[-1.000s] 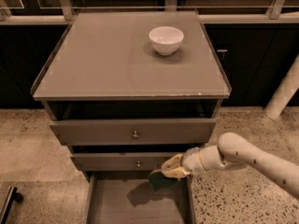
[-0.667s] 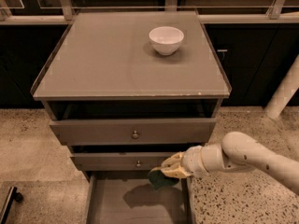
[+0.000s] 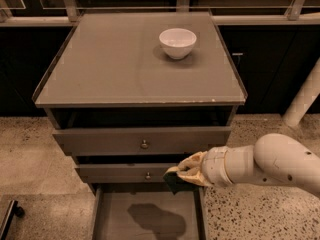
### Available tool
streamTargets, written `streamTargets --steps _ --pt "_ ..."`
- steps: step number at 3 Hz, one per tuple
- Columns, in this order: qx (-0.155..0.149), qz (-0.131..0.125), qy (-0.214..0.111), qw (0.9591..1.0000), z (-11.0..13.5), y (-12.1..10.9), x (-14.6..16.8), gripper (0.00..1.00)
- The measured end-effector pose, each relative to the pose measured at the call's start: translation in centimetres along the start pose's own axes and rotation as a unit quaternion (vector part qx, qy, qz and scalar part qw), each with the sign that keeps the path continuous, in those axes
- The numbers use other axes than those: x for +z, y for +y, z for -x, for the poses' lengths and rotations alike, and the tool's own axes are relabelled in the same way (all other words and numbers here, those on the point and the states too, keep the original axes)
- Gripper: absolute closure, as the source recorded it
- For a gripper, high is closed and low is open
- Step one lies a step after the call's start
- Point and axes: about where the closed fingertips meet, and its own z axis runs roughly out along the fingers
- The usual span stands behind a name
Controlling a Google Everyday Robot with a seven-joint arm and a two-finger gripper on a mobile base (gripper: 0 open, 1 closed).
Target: Pick sponge from bottom drawer and place on counter
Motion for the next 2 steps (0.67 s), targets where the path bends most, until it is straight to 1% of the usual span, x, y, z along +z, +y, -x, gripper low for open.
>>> streamTargets --steps 1,2 --pt "0.0 0.0 0.0 1.0 0.0 0.0 0.0 1.0" --pt "-0.027 0.021 0.004 0.9994 1.6 -1.0 -0.2 1.0"
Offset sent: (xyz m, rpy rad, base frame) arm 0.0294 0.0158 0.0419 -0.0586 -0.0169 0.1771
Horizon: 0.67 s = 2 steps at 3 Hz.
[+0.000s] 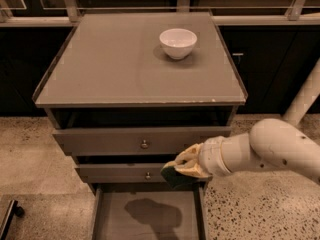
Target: Pick sponge from bottom drawer and place on counter
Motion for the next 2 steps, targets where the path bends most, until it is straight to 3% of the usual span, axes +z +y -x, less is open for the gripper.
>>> streamTargets --steps 1,2 --pt "-0.064 0.019 0.014 0.9977 4.4 -1.6 -2.5 1.0" --pt "-0.123 0.049 0.013 0.9911 8.1 -3.6 -4.9 1.0"
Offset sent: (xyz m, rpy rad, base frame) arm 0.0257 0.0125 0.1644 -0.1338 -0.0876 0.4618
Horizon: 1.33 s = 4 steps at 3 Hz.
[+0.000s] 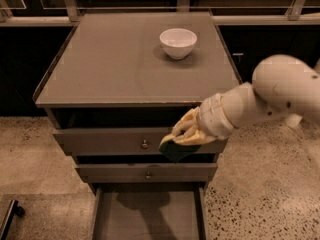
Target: Pick sponge from bottom drawer and place on counter
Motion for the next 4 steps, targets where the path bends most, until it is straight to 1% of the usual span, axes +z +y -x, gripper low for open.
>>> streamTargets --steps 1,2,3,4 --pt "-0.047 0.033 0.014 0.9982 3.4 -1.1 -3.2 1.0" --pt "-0.099 0.06 0.012 0.9932 7.1 -3.2 -5.8 1.0" --pt "-0.142 0.058 0.034 0.9876 12.8 -9.2 -7.2 1.0" --pt "-0.151 0.054 0.028 0.9866 14.0 -9.7 -7.1 1.0"
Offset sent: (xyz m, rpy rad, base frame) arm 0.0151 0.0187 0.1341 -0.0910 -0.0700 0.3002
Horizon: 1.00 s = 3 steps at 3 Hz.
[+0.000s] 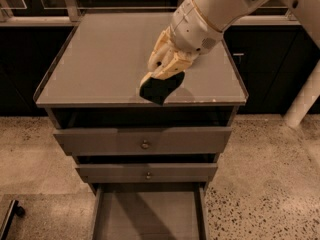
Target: Pick sponge from bottom drawer and place on counter
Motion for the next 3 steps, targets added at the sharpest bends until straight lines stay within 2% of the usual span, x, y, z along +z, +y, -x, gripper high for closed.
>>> streamTargets --steps 1,2,3 --pt "0.015 0.005 -0.019 0.9997 0.0 0.6 0.8 1.0" --pt "0.015 -0.001 -0.049 0.9987 -2.4 -0.1 1.2 1.0" --pt "-0.008 0.013 -0.093 0.9956 -5.7 -2.1 2.8 1.0"
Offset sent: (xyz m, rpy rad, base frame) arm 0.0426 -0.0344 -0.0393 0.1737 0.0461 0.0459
